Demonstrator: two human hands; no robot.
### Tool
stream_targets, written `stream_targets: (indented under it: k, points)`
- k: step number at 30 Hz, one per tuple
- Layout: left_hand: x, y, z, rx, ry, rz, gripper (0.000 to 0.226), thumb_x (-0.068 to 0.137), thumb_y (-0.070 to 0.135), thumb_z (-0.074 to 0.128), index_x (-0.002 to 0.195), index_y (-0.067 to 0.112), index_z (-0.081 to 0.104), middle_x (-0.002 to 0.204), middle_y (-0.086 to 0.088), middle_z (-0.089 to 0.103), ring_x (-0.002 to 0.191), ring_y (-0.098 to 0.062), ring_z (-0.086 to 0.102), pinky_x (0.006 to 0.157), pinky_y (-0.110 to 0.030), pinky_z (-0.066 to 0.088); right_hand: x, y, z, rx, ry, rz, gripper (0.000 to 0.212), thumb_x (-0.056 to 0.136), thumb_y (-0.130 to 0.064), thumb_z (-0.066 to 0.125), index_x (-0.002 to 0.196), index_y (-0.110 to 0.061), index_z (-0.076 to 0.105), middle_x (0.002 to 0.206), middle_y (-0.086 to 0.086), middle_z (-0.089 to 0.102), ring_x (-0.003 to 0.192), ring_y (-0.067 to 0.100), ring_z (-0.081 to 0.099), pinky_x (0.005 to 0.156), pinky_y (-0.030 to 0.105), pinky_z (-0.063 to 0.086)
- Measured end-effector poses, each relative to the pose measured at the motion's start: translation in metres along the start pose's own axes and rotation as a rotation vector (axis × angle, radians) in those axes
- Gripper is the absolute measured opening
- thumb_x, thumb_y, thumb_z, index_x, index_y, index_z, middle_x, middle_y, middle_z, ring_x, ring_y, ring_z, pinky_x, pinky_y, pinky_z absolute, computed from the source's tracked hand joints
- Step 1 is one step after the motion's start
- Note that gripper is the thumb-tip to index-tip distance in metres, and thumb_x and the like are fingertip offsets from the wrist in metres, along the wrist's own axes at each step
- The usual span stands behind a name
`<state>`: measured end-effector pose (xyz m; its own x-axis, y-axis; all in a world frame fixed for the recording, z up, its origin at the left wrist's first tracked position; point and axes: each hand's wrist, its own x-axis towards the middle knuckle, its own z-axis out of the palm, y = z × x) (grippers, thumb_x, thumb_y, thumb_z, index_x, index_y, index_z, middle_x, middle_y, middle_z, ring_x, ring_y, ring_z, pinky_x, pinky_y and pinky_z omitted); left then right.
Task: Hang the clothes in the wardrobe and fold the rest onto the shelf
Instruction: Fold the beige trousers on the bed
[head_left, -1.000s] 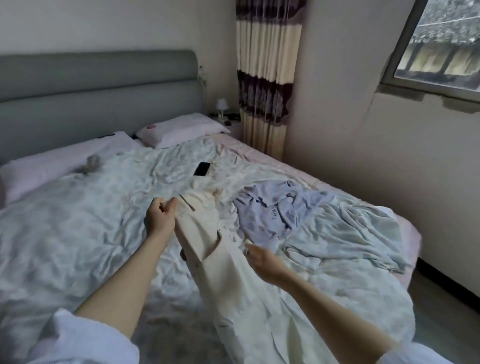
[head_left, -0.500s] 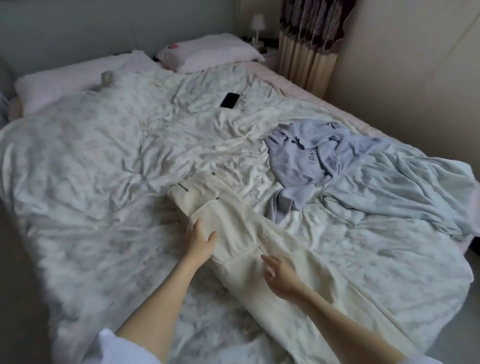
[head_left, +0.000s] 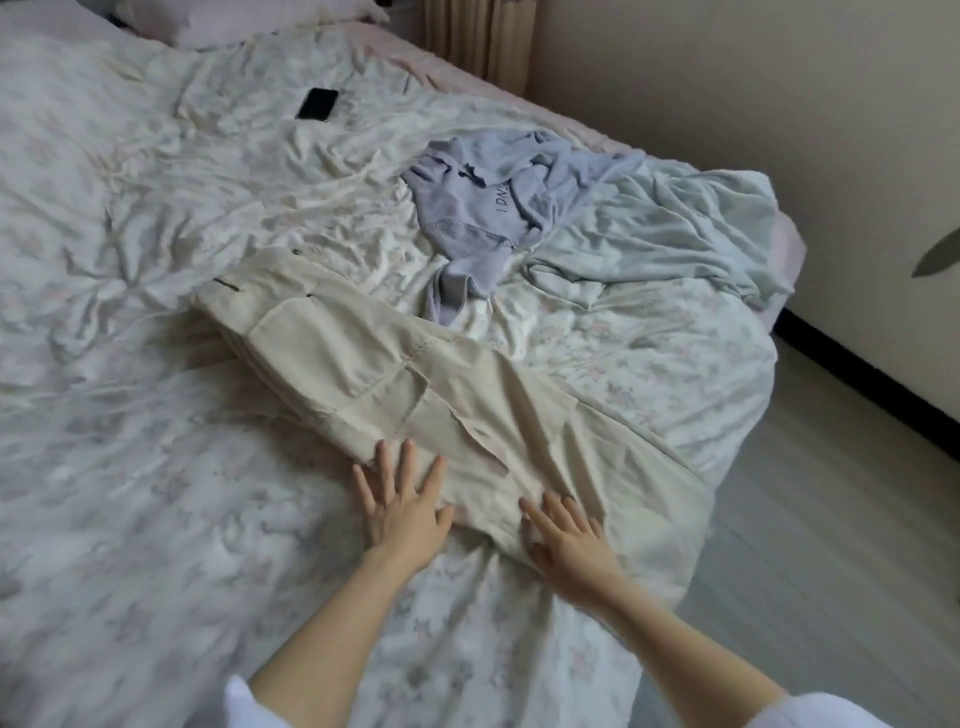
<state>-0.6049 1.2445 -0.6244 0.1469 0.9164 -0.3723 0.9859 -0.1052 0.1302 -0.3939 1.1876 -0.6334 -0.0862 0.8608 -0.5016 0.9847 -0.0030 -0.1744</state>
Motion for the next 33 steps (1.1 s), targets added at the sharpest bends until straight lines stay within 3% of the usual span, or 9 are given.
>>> stream_targets:
  k: [6,10,12,14,17,21,25,29,33]
  points:
    - [-0.024,0.057,0.034,0.180,-0.119,0.268,0.071,0.091,0.058,0.034,0.149,0.036,0.000,0.158,-0.002,-0.016,0.142,-0.033,-0.022,0.105,-0.062,-0.018,-0.044,0.038,0.037,0.136,-0.055,0.142,0.059,0.099,-0.030,0.031,0.146,-0.044,-0.001,0.157,-0.009,-0.013,0.144,0.027,-0.012,0.108,0.059,0.016]
    - [-0.032,0.094,0.042,0.119,-0.300,0.462,0.071,0.090,0.052,0.040,0.150,0.033,0.007,0.159,0.001,-0.010,0.145,-0.025,-0.015,0.109,-0.058,-0.014,-0.072,0.076,0.053,0.349,-0.260,0.296,0.066,0.097,-0.021,0.035,0.150,-0.029,-0.004,0.158,0.005,-0.002,0.142,0.033,0.016,0.112,0.039,0.025]
    - [-0.038,0.109,0.038,-0.048,-0.328,0.527,0.060,0.092,0.044,0.044,0.147,0.029,0.025,0.158,0.003,0.015,0.146,-0.017,0.007,0.115,-0.051,-0.004,-0.085,0.088,0.056,0.405,-0.302,0.386,0.060,0.096,-0.020,0.035,0.150,-0.018,0.009,0.156,0.010,0.013,0.136,0.031,0.031,0.107,0.035,0.033]
    - [-0.040,0.115,0.028,-0.270,-0.238,0.486,0.044,0.094,0.033,0.045,0.137,0.025,0.045,0.141,0.004,0.047,0.132,-0.019,0.039,0.112,-0.037,0.020,-0.087,0.088,0.050,0.404,-0.174,0.452,0.047,0.095,-0.019,0.035,0.141,-0.009,0.031,0.144,0.013,0.037,0.126,0.030,0.044,0.099,0.037,0.041]
    - [-0.029,0.103,0.005,-0.265,0.058,0.426,0.031,0.094,0.023,0.043,0.121,0.021,0.059,0.123,0.005,0.060,0.115,-0.018,0.051,0.095,-0.029,0.032,-0.069,0.069,0.020,0.394,0.063,0.454,0.034,0.094,-0.016,0.033,0.124,-0.011,0.051,0.126,0.011,0.051,0.113,0.030,0.050,0.088,0.036,0.044]
    - [0.002,0.063,-0.035,-0.263,0.280,0.294,0.024,0.089,0.015,0.051,0.108,0.016,0.066,0.112,-0.001,0.061,0.108,-0.024,0.054,0.088,-0.034,0.036,-0.016,0.025,-0.032,0.366,0.280,0.312,0.027,0.096,-0.023,0.037,0.113,-0.014,0.055,0.115,0.007,0.055,0.109,0.027,0.050,0.083,0.035,0.041]
    - [0.034,0.010,-0.069,-0.465,0.406,-0.150,0.041,0.085,0.012,0.057,0.125,0.007,0.054,0.134,-0.012,0.043,0.124,-0.030,0.040,0.101,-0.040,0.033,0.040,-0.025,-0.067,0.344,0.392,0.095,0.035,0.091,-0.013,0.041,0.124,-0.013,0.052,0.123,0.007,0.051,0.114,0.028,0.047,0.088,0.034,0.040]
    - [0.065,-0.062,-0.089,-0.787,0.289,-0.723,0.081,0.086,0.043,0.060,0.146,0.007,0.020,0.150,-0.018,0.021,0.136,-0.035,0.023,0.108,-0.046,0.023,0.083,-0.083,-0.082,0.344,0.459,-0.154,0.046,0.085,-0.012,0.050,0.132,-0.011,0.050,0.134,0.010,0.050,0.124,0.030,0.046,0.101,0.042,0.037]
    - [0.089,-0.123,-0.077,-1.143,0.179,-0.784,0.096,0.084,0.044,0.065,0.149,0.005,0.005,0.152,-0.016,0.025,0.136,-0.031,0.032,0.110,-0.040,0.030,0.116,-0.129,-0.072,0.122,0.328,-0.288,0.055,0.094,-0.033,0.038,0.147,-0.026,0.026,0.153,0.007,0.026,0.142,0.031,0.018,0.110,0.059,0.008]
